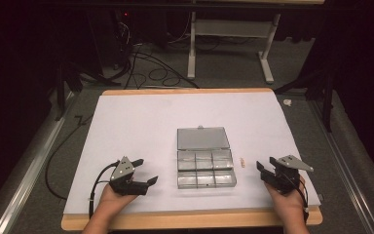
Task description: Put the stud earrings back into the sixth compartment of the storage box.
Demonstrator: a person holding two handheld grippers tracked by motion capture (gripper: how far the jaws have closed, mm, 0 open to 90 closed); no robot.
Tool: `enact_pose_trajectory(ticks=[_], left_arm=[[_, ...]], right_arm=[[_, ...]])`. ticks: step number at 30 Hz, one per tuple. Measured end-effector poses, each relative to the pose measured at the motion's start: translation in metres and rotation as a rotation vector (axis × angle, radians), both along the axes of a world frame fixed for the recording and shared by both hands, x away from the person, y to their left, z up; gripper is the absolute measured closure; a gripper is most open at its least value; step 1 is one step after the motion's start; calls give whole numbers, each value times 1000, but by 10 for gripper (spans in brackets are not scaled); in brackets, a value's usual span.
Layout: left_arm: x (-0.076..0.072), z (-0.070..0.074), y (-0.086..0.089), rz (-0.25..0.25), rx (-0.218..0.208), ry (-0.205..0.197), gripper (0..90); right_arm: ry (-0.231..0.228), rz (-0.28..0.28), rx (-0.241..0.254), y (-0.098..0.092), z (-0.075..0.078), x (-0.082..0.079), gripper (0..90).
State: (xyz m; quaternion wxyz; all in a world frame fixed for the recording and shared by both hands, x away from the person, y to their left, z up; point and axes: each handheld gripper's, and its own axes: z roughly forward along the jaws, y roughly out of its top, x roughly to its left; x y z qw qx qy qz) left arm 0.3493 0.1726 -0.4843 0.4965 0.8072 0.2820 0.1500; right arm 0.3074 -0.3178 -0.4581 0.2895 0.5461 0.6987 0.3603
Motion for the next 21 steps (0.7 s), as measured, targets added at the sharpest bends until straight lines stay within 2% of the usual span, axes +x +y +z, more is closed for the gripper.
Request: enact_pose_trajectory(ticks=[3, 5, 6, 8, 11, 12, 13, 14, 21], left_arm=[[0, 0, 0, 0, -2, 0, 157], [0, 0, 0, -4, -2, 2, 157], [0, 0, 0, -19, -5, 4, 157], [0, 0, 0, -26, -3, 0, 158], [0, 0, -1, -29, 6, -3, 158], [0, 0, -1, -32, 10, -3, 158], [0, 0, -1, -32, 10, -3, 158], [0, 0, -1, -31, 8, 2, 157], [0, 0, -1, -32, 11, 3, 157]], right_arm=[[22, 7, -1, 2, 2, 1, 489], [38, 28, -9, 4, 4, 3, 468], [46, 32, -35, 7, 4, 2, 459], [60, 42, -49, 8, 4, 3, 454], [79, 41, -38, 8, 4, 4, 449], [109, 50, -42, 9, 4, 5, 448], [109, 50, -42, 9, 4, 5, 448], [130, 60, -77, 11, 3, 5, 450], [154, 76, -92, 14, 9, 5, 454]])
